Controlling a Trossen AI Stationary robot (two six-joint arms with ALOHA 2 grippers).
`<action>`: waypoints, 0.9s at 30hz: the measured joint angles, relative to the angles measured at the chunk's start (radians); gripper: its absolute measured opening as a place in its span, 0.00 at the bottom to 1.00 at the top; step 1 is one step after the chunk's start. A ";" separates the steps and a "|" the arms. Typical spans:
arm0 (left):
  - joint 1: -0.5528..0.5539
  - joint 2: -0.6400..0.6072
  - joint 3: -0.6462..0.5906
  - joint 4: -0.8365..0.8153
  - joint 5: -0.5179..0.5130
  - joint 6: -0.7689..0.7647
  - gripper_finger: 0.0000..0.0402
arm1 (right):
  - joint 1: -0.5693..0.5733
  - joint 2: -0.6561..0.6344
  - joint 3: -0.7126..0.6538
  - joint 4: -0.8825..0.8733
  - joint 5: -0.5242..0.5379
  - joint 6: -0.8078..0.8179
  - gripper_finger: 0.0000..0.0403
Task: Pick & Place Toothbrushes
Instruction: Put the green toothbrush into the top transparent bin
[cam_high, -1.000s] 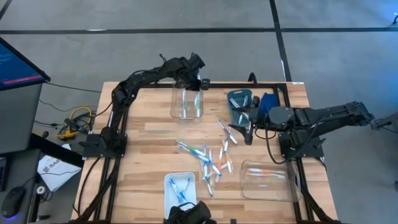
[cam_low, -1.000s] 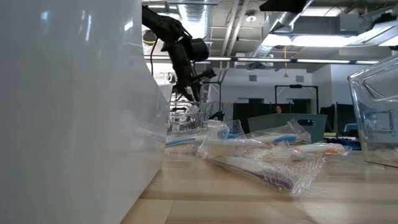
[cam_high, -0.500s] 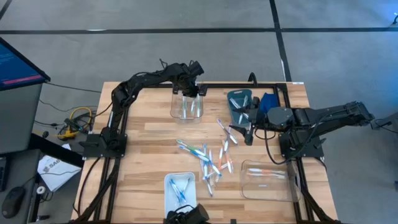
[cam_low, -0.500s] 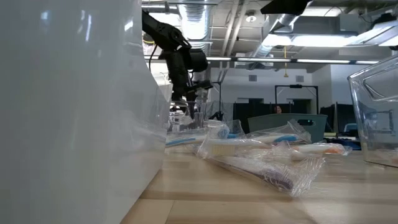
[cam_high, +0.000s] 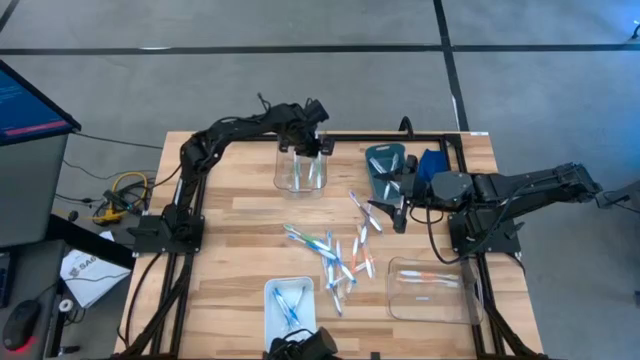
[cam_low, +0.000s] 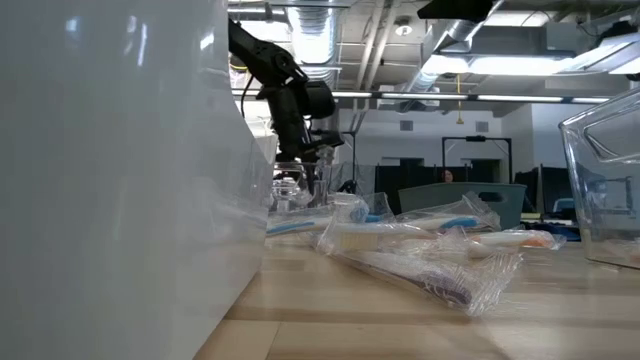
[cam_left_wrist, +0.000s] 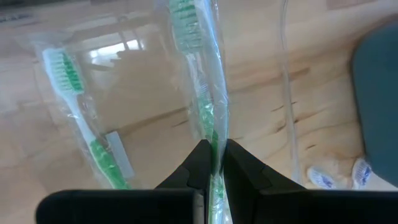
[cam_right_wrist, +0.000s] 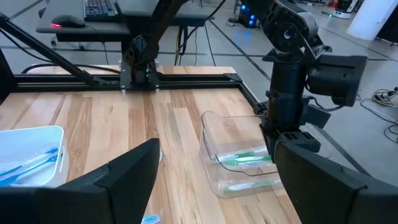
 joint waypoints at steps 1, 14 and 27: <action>0.000 0.002 0.000 -0.003 0.001 0.000 0.05 | 0.000 0.000 0.000 0.000 0.000 0.000 0.77; 0.000 0.001 0.000 0.005 0.006 -0.017 0.05 | 0.000 0.000 0.000 0.000 0.000 0.000 0.77; -0.021 0.001 0.000 0.000 0.035 -0.273 0.06 | 0.000 0.000 0.000 -0.001 0.000 0.000 0.77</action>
